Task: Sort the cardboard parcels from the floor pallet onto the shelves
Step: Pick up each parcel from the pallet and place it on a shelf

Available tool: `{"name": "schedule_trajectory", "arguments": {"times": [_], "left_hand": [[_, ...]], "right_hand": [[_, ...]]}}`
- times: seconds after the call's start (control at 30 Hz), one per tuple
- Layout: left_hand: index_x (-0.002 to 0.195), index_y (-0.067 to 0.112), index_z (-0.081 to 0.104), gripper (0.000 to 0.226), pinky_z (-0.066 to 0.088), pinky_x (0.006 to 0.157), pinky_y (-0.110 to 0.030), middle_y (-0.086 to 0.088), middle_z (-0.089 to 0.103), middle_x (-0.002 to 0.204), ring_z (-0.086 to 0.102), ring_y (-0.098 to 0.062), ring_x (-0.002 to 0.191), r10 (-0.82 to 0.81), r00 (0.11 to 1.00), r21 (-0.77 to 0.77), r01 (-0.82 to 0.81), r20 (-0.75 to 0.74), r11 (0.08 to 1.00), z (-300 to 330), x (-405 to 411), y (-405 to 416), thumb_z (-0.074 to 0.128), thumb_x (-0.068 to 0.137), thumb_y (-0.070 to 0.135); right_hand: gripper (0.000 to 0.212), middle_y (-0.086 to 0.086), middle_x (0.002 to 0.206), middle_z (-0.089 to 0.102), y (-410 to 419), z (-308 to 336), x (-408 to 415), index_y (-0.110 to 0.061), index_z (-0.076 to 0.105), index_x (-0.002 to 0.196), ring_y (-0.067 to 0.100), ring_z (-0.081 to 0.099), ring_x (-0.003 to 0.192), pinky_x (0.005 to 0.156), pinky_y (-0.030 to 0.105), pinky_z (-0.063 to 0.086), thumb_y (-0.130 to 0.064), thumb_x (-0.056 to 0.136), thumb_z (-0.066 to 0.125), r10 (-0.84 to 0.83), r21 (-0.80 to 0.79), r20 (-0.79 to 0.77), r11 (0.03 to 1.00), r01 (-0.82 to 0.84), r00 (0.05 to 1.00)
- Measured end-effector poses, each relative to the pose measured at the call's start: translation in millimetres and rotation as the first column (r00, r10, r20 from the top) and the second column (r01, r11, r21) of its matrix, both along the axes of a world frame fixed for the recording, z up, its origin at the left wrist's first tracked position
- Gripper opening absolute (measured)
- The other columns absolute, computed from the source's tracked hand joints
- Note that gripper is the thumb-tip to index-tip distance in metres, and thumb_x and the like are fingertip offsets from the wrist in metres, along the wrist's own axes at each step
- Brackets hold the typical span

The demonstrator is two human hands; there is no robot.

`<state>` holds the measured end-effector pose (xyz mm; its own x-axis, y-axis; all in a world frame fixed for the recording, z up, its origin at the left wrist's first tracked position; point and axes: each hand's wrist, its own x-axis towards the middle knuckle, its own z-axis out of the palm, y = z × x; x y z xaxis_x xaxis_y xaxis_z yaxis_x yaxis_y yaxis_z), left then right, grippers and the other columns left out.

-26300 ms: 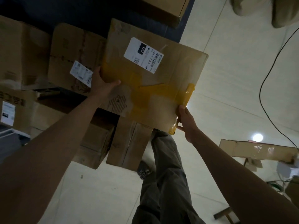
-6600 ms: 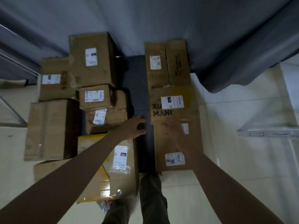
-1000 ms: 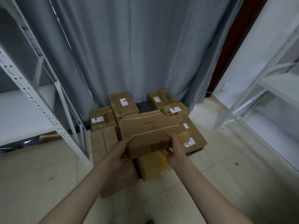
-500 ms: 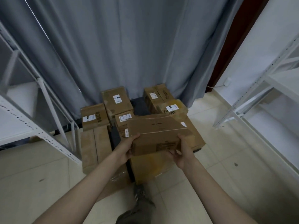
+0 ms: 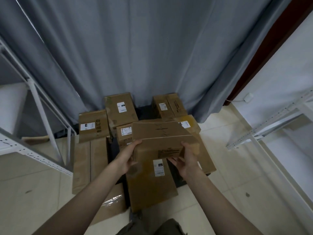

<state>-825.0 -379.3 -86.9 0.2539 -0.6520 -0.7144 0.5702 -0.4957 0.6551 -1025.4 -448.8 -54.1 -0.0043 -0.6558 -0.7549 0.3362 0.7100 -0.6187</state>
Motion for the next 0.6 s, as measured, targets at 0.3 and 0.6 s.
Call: {"name": "schedule_trajectory", "arguments": {"times": [0.3, 0.6], "left_hand": [[0.133, 0.018, 0.057, 0.062, 0.057, 0.095, -0.040, -0.013, 0.069, 0.121, 0.067, -0.027, 0.112, 0.095, 0.995, -0.031, -0.096, -0.031, 0.995, -1, 13, -80, 0.082, 0.079, 0.035], [0.134, 0.021, 0.056, 0.055, 0.061, 0.083, -0.041, -0.012, 0.058, 0.131, 0.061, -0.030, 0.117, 0.231, 0.973, 0.044, -0.231, 0.018, 0.972, -10, 5, -197, 0.079, 0.085, 0.031]], "right_hand": [[0.066, 0.016, 0.135, 0.055, -85, 8, 15, -0.019, 0.036, 0.148, 0.037, 0.058, 0.122, 0.103, 0.052, 0.052, -0.024, 0.092, 0.070, 0.028, -0.024, 0.084, 0.999, -0.026, 0.996], [0.068, 0.019, 0.137, 0.056, -229, -21, 27, -0.014, 0.038, 0.146, 0.037, 0.059, 0.123, 0.102, 0.049, 0.053, -0.023, 0.090, 0.074, 0.123, 0.092, 0.097, 0.987, -0.132, 0.988]]}}
